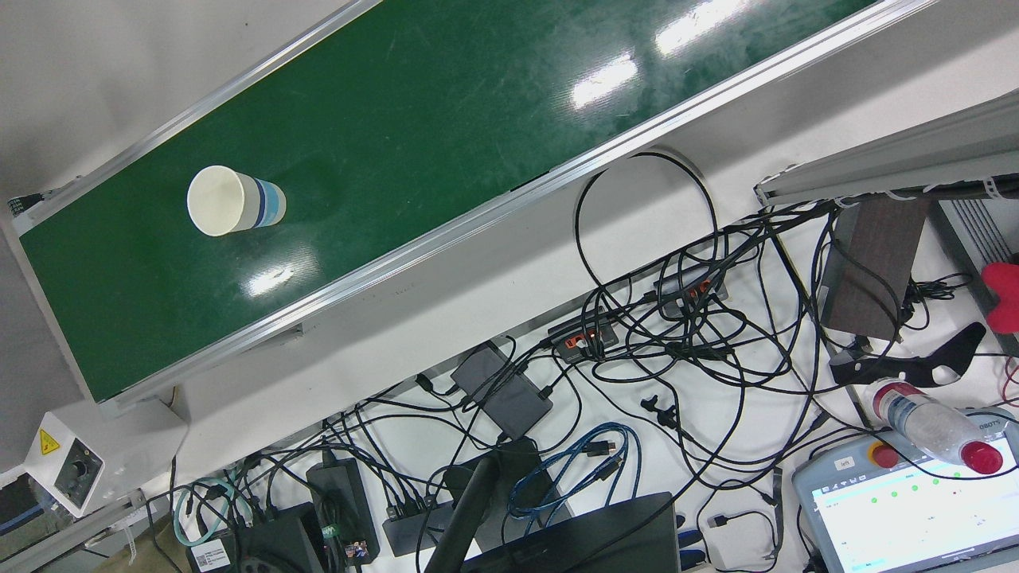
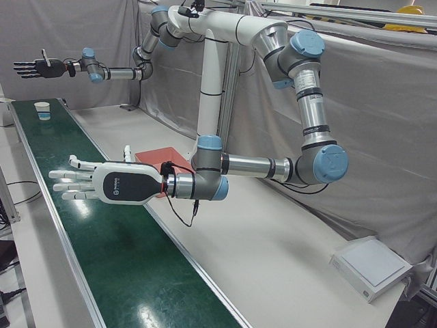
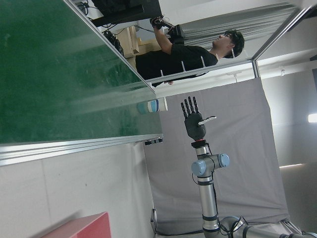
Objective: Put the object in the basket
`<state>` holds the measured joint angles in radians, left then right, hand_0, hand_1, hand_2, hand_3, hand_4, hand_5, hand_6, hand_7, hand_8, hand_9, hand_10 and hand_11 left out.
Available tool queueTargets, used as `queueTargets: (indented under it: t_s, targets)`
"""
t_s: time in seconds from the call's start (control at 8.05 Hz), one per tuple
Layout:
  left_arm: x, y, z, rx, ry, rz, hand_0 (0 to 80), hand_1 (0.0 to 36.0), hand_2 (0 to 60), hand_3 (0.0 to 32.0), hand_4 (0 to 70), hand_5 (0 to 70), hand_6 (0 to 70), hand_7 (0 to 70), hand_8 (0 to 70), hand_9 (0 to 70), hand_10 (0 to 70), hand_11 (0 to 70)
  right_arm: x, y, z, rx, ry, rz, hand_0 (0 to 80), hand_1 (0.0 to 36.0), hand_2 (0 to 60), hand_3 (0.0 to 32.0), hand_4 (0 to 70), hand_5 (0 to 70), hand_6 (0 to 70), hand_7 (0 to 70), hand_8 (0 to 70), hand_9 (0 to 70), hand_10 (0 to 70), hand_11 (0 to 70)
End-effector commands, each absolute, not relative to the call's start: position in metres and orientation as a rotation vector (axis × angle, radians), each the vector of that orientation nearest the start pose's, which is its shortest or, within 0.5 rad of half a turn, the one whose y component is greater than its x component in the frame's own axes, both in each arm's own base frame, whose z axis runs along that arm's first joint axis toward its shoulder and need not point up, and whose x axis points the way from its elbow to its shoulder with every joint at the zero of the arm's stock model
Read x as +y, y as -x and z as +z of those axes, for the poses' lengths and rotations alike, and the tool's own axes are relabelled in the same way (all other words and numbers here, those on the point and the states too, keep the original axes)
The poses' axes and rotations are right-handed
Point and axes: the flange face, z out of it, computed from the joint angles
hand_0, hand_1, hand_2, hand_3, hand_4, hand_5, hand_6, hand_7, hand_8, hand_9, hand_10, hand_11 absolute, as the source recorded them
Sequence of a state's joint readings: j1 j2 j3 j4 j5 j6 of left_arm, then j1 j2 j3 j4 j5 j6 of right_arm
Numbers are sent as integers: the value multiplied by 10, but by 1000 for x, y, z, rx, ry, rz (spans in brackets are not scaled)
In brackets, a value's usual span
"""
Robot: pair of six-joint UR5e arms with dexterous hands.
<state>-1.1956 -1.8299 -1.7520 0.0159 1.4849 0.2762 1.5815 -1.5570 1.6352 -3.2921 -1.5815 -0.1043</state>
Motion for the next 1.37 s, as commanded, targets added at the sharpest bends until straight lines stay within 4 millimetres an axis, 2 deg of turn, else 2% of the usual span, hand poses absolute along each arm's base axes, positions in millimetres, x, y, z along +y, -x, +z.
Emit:
queueTargets:
  t_s: [0.0, 0.75, 0.99, 1.24]
  targets:
    - [-599, -81, 462, 2432, 70, -1529, 558, 147, 0, 66, 0, 393, 10, 14, 0, 0, 41, 81, -488, -137, 663, 2189, 112, -2353, 0, 0, 0, 0, 0, 0, 0, 0, 0, 0, 0, 0]
    - [-598, -83, 463, 2427, 76, -1530, 559, 148, 0, 66, 0, 396, 9, 14, 0, 0, 40, 80, -488, -137, 663, 2190, 113, -2354, 0, 0, 0, 0, 0, 0, 0, 0, 0, 0, 0, 0]
    - [-587, -83, 484, 2394, 78, -1561, 559, 149, 0, 74, 0, 394, 7, 13, 0, 0, 41, 81, -488, -137, 663, 2190, 113, -2354, 0, 0, 0, 0, 0, 0, 0, 0, 0, 0, 0, 0]
    - [-583, -82, 490, 2388, 81, -1564, 559, 146, 0, 82, 0, 390, 5, 10, 0, 0, 38, 77, -488, -137, 663, 2189, 112, -2353, 0, 0, 0, 0, 0, 0, 0, 0, 0, 0, 0, 0]
